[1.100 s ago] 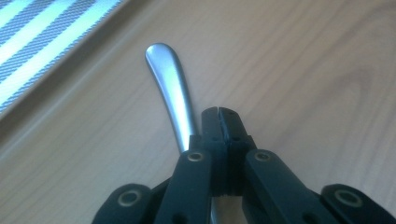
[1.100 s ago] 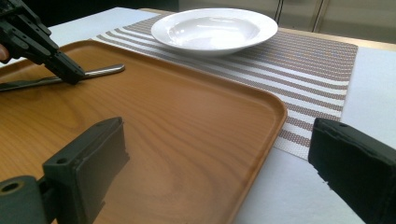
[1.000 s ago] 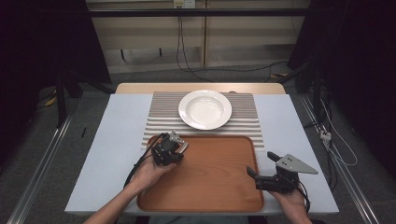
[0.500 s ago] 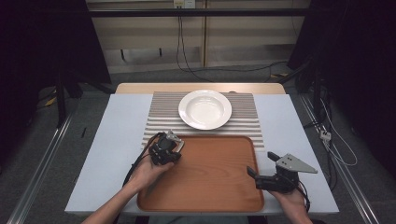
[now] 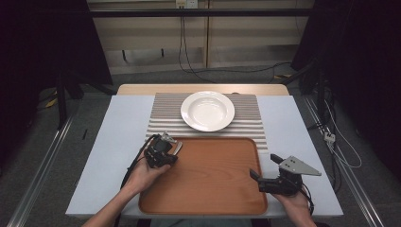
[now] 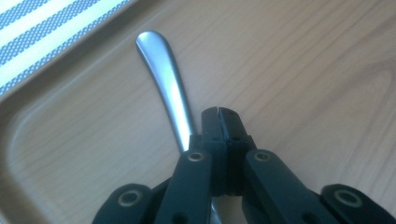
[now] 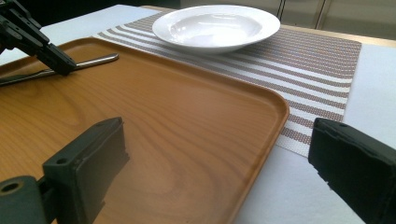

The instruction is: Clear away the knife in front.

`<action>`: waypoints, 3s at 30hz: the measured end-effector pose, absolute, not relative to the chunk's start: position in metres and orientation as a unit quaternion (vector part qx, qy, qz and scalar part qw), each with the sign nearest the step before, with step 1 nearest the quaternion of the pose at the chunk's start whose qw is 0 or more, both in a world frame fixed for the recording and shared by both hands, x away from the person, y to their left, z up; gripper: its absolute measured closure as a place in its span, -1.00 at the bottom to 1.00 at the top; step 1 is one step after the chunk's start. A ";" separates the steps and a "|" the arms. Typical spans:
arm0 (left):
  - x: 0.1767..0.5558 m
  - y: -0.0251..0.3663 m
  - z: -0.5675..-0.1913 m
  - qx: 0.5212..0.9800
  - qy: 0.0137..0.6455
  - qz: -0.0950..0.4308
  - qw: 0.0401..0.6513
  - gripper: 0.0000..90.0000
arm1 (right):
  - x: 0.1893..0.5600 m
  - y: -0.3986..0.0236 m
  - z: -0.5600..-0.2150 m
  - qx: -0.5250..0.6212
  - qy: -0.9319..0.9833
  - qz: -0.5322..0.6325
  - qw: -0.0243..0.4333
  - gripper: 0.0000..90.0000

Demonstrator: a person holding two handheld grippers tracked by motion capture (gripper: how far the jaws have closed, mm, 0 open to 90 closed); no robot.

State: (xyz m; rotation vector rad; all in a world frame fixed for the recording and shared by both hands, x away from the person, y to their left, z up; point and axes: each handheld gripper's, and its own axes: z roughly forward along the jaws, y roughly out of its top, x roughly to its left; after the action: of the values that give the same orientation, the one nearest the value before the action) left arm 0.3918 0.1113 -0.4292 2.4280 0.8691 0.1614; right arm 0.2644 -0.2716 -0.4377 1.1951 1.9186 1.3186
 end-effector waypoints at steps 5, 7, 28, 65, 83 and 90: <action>0.393 0.117 -0.429 0.901 0.330 0.055 0.276 1.00 | 0.264 -0.272 -0.438 0.442 0.707 0.487 0.259 -0.91; 0.392 0.121 -0.429 0.898 0.334 0.066 0.278 1.00 | 0.265 -0.272 -0.438 0.441 0.708 0.488 0.258 -0.91; 0.388 0.134 -0.429 0.893 0.350 0.097 0.265 1.00 | 0.265 -0.271 -0.438 0.442 0.709 0.486 0.257 -0.91; 0.377 0.156 -0.419 0.861 0.359 0.125 0.338 0.31 | 0.263 -0.273 -0.438 0.441 0.709 0.485 0.258 -0.89; 0.368 0.163 -0.397 0.834 0.363 0.174 0.378 -0.88 | 0.267 -0.272 -0.439 0.444 0.709 0.483 0.257 -0.89; 0.359 0.176 -0.400 0.811 0.375 0.172 0.414 -0.88 | 0.266 -0.273 -0.439 0.446 0.708 0.484 0.256 -0.89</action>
State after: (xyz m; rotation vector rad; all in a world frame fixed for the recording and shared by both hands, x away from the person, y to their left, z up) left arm 0.3593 0.1764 -0.4001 2.0392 0.9437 0.4321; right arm 0.2664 -0.2726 -0.4392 1.2117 1.9206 1.3145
